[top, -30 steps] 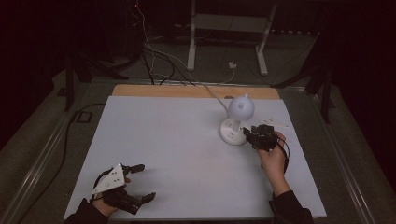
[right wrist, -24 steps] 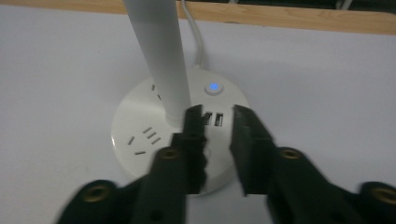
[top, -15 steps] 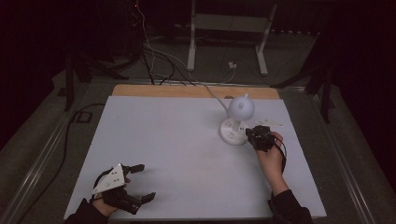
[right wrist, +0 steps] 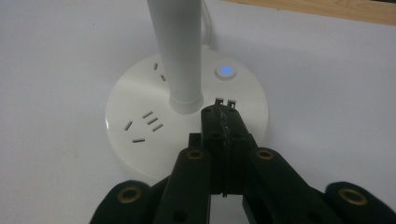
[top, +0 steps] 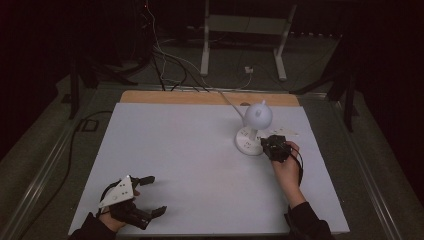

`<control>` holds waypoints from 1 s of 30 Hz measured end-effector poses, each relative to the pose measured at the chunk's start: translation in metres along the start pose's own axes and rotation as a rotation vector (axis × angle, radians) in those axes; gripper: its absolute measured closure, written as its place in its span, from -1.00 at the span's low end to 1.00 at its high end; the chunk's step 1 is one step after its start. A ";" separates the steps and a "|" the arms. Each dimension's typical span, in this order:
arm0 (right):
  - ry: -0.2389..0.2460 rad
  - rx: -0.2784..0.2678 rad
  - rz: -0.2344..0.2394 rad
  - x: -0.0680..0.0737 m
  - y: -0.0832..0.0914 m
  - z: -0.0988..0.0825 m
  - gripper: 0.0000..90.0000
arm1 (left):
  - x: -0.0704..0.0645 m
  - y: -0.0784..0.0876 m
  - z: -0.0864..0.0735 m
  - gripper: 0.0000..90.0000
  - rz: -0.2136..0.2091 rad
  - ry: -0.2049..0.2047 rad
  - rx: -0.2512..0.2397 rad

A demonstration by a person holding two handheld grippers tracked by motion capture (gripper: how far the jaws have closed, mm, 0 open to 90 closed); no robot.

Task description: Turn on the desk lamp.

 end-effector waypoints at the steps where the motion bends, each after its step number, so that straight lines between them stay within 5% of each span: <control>1: 0.001 0.002 0.001 0.001 -0.001 0.000 1.00 | 0.000 0.000 0.000 -0.99 0.000 -0.001 0.000; 30: 0.017 0.022 -0.019 0.001 -0.010 -0.003 1.00 | -0.001 0.000 0.000 -0.99 0.001 -0.005 0.005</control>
Point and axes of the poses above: each handheld gripper's, and its own axes: y roughly backward along the jaws, z roughly out of its top, x roughly to its left, the point moved 8 cm from there along -y, roughly forward along the jaws, and after that the axes turned 9 degrees about x, right-handed, at the moved point
